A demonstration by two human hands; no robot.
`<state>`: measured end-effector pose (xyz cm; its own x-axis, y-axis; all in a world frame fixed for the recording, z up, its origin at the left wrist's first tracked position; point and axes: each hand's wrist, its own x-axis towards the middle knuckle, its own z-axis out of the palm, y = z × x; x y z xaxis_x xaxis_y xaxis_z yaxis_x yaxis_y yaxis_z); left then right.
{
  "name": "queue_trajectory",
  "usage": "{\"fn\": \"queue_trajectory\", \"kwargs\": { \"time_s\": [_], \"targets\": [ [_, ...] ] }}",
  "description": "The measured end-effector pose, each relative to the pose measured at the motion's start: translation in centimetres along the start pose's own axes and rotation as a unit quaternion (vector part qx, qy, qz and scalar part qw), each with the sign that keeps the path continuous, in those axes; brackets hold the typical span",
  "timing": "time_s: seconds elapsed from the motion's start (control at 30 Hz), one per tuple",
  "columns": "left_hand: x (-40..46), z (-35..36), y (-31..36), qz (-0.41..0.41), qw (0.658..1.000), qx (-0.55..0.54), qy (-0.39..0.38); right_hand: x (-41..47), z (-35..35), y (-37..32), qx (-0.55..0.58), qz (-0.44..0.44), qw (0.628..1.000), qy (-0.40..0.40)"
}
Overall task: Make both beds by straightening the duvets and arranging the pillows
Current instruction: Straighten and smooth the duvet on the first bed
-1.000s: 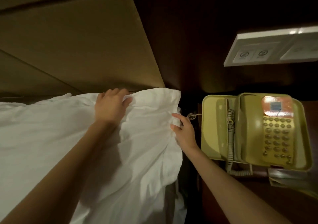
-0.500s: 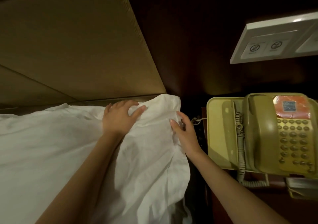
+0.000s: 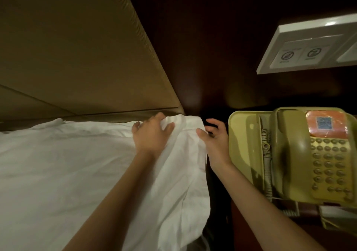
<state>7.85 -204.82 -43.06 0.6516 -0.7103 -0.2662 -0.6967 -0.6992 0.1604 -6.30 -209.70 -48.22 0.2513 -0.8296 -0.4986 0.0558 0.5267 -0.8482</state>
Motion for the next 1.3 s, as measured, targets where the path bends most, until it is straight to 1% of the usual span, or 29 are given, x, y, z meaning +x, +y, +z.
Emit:
{"fn": "queue_trajectory", "kwargs": {
  "time_s": [0.07,0.17,0.3,0.4,0.47,0.5,0.63,0.73,0.8,0.93,1.1,1.2,1.3],
  "targets": [
    [-0.3,0.2,0.8,0.020,0.999,-0.029,0.005,-0.4,-0.4,-0.9,-0.009,-0.031,0.999,-0.006],
    [-1.0,0.0,2.4,0.059,0.995,-0.078,-0.027,-1.5,-1.5,-1.9,-0.005,-0.048,0.999,-0.025],
    [-0.9,-0.6,4.1,0.090,0.984,-0.090,-0.127,-3.2,-3.2,-1.9,-0.010,-0.047,0.998,-0.049],
    [-0.5,-0.8,4.7,0.106,0.971,-0.055,-0.209,-3.8,-3.7,-1.8,0.005,-0.040,0.998,-0.051],
    [-0.3,-0.7,4.8,0.107,0.967,-0.038,-0.228,-3.9,-3.7,-1.9,0.007,-0.040,0.998,-0.051],
    [-0.2,-0.7,4.8,0.108,0.968,-0.045,-0.222,-3.9,-3.7,-2.0,0.007,-0.037,0.998,-0.050],
    [-0.8,-0.3,4.4,0.111,0.975,-0.131,-0.142,-3.4,-3.4,-2.4,0.023,0.003,0.998,-0.051],
    [-1.2,0.0,3.9,0.123,0.976,-0.136,-0.118,-2.7,-2.6,-2.8,0.040,0.024,0.998,-0.048],
    [-1.0,0.1,3.7,0.120,0.976,-0.136,-0.121,-2.3,-2.2,-2.9,0.026,0.018,0.999,-0.039],
    [-0.9,0.1,3.7,0.108,0.979,-0.129,-0.119,-1.7,-2.0,-2.9,-0.038,-0.014,0.999,-0.031],
    [-0.8,0.0,3.9,0.048,0.983,-0.135,-0.115,-1.6,-1.8,-3.0,-0.052,-0.030,0.998,-0.014],
    [-0.4,-0.2,3.8,0.045,0.982,-0.143,-0.117,-1.4,-1.8,-3.1,-0.062,-0.040,0.997,-0.001],
    [-0.4,-0.5,3.7,0.051,0.975,-0.185,-0.116,-1.2,-1.8,-3.1,-0.092,-0.063,0.994,0.008]
  ]
}}
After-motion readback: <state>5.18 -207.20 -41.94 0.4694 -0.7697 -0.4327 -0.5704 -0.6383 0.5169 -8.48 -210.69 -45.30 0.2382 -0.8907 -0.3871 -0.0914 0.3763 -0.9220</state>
